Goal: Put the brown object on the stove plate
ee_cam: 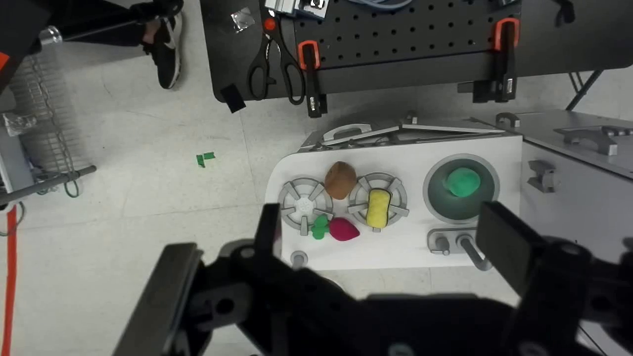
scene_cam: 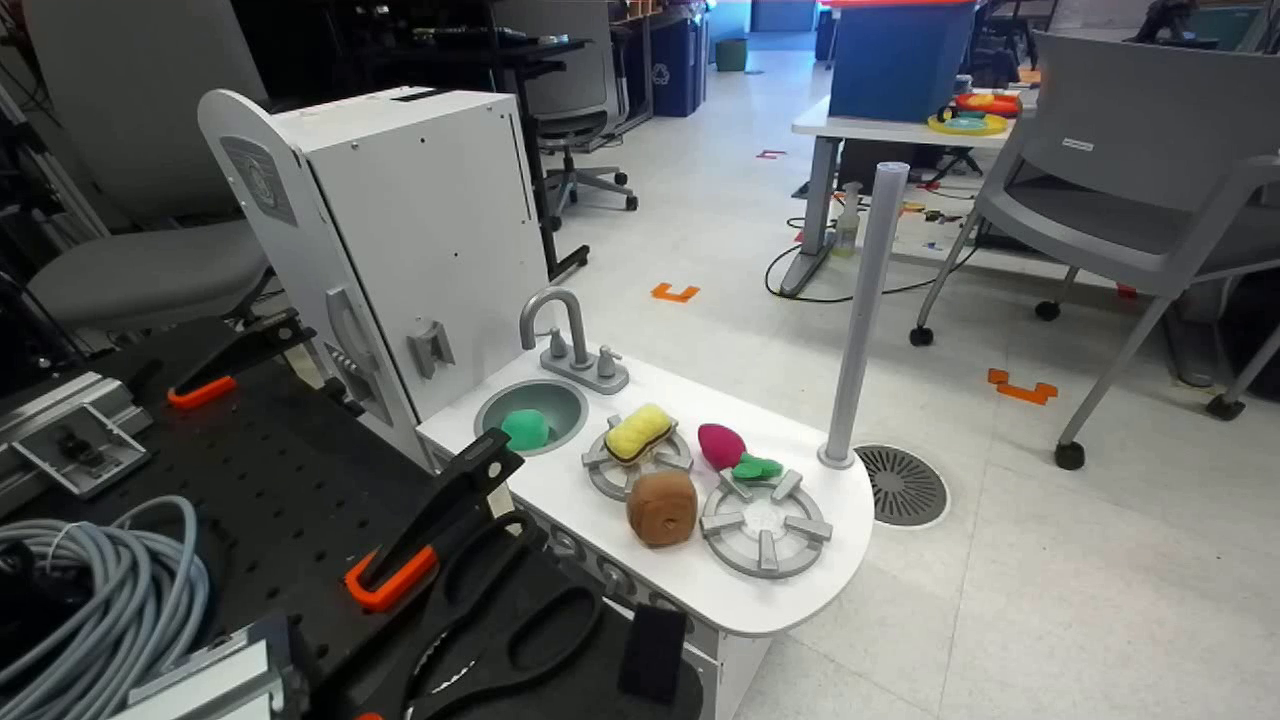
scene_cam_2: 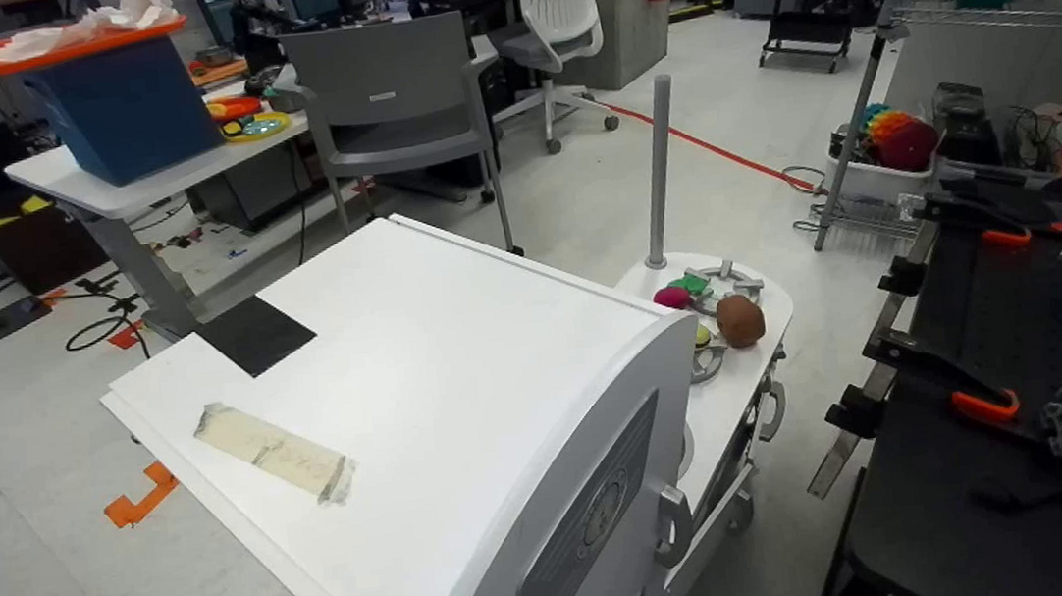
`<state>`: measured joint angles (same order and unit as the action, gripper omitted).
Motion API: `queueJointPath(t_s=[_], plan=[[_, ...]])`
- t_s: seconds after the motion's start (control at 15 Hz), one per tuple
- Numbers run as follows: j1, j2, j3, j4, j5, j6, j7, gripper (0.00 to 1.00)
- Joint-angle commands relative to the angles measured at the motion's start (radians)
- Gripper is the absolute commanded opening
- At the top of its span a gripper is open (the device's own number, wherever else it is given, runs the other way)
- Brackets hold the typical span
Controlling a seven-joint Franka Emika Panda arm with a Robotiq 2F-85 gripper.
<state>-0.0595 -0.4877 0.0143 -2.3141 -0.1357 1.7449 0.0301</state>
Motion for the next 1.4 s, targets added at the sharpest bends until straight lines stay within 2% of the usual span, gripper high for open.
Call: queueJointPath(t_s=[0.0, 0.33, 0.73, 1.13, 1.33], plan=[[0.001, 0.055, -0.023, 0.005, -0.01, 0.025, -0.009, 1.0], [-0.031, 0.316, -0.073, 0.006, -0.006, 0.246, 0.007, 1.0], [-0.049, 0.722, -0.109, 0.062, -0.001, 0.557, 0.057, 1.0], [-0.01, 1.134, -0.138, 0.22, -0.012, 0.836, 0.118, 1.0], [0.013, 1.276, -0.145, 0.301, 0.0, 0.947, 0.105, 1.0]])
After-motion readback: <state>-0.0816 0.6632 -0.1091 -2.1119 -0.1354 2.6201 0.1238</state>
